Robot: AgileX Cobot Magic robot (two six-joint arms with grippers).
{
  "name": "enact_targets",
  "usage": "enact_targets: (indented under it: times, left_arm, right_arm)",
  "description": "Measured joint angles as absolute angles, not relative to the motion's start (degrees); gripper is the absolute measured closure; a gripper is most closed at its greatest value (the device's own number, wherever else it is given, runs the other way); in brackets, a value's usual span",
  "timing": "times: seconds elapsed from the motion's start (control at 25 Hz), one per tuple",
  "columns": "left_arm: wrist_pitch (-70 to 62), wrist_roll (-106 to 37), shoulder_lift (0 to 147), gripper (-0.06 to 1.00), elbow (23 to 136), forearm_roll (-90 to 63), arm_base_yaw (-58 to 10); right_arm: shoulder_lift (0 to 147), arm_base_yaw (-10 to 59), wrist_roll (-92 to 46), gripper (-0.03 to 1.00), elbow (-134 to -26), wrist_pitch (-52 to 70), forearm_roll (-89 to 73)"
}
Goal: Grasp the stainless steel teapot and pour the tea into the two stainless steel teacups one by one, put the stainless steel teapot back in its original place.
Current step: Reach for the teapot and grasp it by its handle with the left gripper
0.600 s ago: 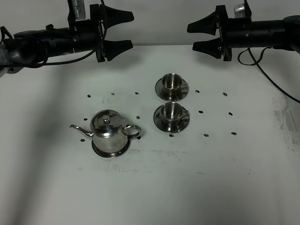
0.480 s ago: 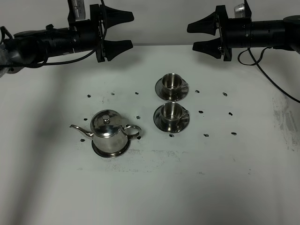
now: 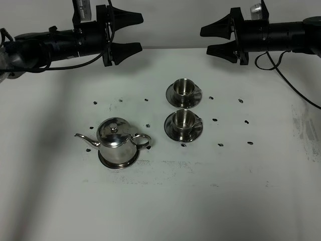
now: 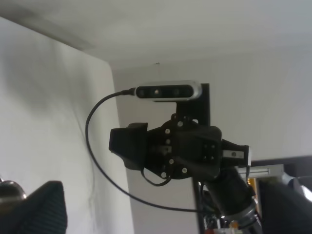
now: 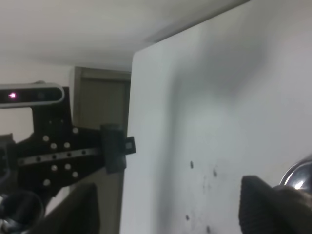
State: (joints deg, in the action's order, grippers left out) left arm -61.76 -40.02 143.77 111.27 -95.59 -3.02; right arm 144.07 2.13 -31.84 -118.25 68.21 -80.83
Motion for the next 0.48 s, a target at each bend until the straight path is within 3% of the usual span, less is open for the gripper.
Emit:
enact_targets:
  times: [0.28, 0.48]
  left_arm:
    - [-60.2, -33.5, 143.8, 0.18, 123.3, -73.3, -2.8]
    - [-59.7, -23.0, 143.8, 0.18, 136.1, -43.0, -3.7]
  right_arm:
    - [144.1, 2.1, -33.4, 0.38, -127.1, 67.8, -66.9]
    - [144.0, 2.1, -28.3, 0.38, -134.2, 67.8, -49.3]
